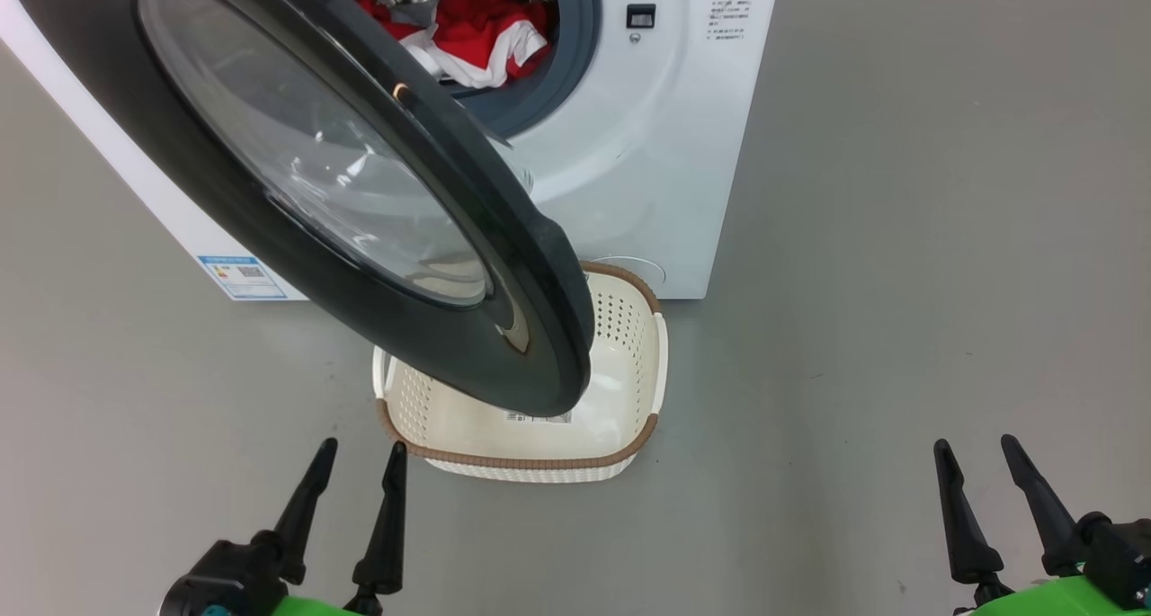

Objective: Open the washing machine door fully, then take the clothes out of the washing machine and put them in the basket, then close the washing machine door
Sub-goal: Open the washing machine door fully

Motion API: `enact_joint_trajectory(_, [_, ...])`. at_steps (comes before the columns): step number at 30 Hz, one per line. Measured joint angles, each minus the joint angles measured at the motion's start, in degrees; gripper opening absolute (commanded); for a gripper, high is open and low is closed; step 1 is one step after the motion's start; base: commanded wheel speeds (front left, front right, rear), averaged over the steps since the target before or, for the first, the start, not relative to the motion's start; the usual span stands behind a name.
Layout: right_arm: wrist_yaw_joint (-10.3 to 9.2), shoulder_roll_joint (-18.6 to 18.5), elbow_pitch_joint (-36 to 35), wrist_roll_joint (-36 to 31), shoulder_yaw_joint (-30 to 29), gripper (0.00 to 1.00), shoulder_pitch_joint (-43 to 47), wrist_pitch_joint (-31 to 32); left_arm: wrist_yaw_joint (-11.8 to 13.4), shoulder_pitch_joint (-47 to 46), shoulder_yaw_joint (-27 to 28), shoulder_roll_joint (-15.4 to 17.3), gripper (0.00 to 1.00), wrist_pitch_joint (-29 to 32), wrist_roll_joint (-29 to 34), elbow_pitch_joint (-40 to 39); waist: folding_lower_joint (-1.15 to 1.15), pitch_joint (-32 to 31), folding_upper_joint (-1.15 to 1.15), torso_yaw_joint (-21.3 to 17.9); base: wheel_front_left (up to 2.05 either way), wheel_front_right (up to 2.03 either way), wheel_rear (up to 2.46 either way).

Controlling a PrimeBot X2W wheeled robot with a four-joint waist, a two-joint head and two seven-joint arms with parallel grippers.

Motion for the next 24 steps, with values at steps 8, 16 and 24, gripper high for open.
enact_joint_trajectory(8, [0.0, 0.04, -1.3, 2.7, 3.12, 0.0, -0.52, 0.0, 0.0, 0.0, -0.19, 0.0, 1.0, 0.0, -0.02, 0.1, 0.0, -0.07, 0.0, 0.23, 0.0, 0.0, 0.0])
enact_joint_trajectory(16, [0.0, -2.34, -1.94, 13.49, 11.47, 0.0, -9.39, 0.0, 0.03, -0.03, -1.08, 0.0, 1.0, 0.0, -0.89, 0.07, 0.0, 0.59, 0.0, 1.03, 0.0, 0.0, 0.0])
enact_joint_trajectory(24, [0.0, -5.94, -4.06, 26.71, 17.24, 0.0, -18.71, -0.15, 0.23, -0.06, -2.09, 0.0, 1.0, 0.0, -2.07, 0.03, 0.0, 0.85, 0.0, 2.85, 0.0, 0.0, 0.0])
